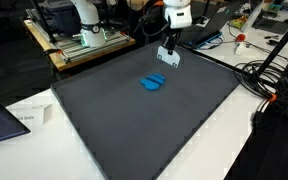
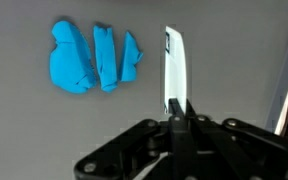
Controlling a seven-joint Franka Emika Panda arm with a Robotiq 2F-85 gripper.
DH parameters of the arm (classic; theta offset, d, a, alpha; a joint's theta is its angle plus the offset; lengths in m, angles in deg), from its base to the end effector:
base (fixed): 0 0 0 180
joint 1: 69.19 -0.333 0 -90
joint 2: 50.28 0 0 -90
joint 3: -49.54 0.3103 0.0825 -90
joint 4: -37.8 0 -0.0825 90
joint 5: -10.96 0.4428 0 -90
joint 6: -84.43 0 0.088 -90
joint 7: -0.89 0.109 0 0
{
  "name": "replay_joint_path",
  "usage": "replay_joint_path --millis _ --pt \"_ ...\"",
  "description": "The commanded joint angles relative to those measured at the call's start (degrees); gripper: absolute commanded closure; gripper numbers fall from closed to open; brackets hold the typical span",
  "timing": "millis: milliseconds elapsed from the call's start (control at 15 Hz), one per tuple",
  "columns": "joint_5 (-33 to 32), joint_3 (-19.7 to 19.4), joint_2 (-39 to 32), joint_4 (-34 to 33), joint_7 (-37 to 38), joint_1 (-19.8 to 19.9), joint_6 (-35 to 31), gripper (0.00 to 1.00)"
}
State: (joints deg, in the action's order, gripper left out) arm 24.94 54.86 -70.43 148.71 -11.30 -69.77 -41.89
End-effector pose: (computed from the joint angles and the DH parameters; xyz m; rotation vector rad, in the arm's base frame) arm 0.6477 0.0745 0.2534 -2.9040 -0.2301 0.1030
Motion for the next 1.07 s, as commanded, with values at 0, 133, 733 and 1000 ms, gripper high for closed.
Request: replay_joint_path --millis 0,133,733,1000 --pt "5.7 1.9 1.5 3.7 -7.1 2.6 -2.4 0.99" --pt "8.4 2.4 1.4 4.7 -10.3 3.5 -3.0 0.99" --pt "14.4 3.1 1.4 8.6 -17.8 5.4 -5.7 0.99" --pt "16.6 3.4 2.5 11.2 -20.0 6.1 -7.0 0.99"
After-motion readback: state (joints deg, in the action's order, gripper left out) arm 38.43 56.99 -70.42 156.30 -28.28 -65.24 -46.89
